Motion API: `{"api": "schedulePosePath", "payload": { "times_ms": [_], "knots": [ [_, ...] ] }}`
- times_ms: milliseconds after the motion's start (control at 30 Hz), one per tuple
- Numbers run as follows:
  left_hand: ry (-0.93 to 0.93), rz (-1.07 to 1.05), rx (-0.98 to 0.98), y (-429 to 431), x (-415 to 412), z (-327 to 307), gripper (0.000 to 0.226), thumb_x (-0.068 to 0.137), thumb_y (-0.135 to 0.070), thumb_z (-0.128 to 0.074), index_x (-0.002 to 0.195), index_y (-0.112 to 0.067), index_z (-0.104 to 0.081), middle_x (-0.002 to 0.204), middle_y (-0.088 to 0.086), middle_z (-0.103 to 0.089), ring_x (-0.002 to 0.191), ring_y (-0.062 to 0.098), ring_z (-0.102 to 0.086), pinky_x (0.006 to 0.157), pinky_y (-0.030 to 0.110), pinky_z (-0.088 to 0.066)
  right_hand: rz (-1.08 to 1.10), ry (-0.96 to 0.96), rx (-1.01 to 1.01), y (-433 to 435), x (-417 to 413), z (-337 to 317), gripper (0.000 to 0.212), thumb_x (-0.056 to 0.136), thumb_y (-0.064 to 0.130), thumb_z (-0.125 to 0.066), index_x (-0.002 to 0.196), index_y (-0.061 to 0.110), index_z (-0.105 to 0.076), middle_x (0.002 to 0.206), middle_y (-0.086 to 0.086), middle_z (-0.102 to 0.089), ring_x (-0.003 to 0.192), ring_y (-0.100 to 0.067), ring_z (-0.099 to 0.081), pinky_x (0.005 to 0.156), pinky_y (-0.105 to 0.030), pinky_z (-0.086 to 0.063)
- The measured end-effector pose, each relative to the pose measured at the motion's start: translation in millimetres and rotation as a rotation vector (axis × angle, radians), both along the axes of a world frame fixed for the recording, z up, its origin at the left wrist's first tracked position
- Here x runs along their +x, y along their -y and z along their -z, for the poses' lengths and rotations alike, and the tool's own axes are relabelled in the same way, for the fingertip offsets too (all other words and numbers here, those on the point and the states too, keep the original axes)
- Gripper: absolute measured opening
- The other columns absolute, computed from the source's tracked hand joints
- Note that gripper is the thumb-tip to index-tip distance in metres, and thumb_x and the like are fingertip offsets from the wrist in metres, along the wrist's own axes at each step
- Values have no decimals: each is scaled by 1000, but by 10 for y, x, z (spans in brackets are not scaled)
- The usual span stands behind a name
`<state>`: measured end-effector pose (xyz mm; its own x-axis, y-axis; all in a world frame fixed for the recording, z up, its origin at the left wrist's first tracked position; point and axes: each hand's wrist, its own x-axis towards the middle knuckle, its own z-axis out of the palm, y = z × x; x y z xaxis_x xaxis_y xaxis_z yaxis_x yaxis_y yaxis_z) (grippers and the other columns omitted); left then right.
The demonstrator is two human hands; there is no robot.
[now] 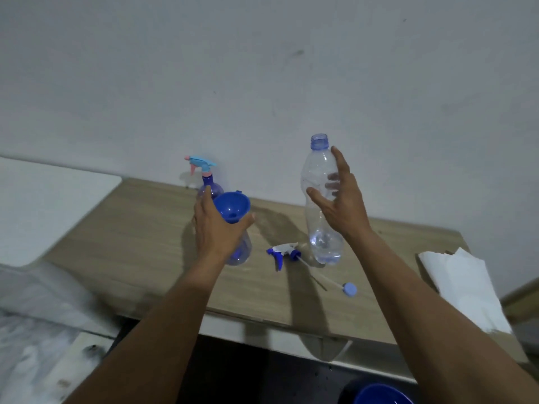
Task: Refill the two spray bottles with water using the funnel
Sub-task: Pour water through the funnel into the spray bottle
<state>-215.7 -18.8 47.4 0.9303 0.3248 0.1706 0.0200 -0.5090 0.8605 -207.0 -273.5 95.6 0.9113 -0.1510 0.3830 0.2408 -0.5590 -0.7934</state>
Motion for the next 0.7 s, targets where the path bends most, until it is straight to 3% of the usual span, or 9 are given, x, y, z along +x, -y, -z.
{"api": "schedulePosePath", "payload": {
  "times_ms": [200,433,700],
  "knots": [
    [-35,71,-63,-190,96,7,102,47,-71,-82,133,-31,-45,131,-6,-56,114,18,-61,90,45,-56,-230,-10,-321,-175,32,-518,88,88,34,-74,152,52,-16,111,-13,-53,95,-17,-56,88,-31,-47],
    [-63,127,-107,-278,51,-72,74,56,-57,-83,119,-33,-54,115,-9,-63,102,14,-64,84,37,-56,-323,-164,-596,-564,154,-727,87,88,34,-72,147,62,-15,110,-9,-47,92,-29,-61,86,-38,-51],
    [-176,154,-91,-410,32,-79,101,47,-70,-77,136,-31,-47,129,-6,-61,114,19,-62,96,44,-54,-333,-282,-877,-828,226,-685,88,90,27,-70,145,64,-13,109,-5,-44,88,-28,-58,82,-40,-53]
  ]
}}
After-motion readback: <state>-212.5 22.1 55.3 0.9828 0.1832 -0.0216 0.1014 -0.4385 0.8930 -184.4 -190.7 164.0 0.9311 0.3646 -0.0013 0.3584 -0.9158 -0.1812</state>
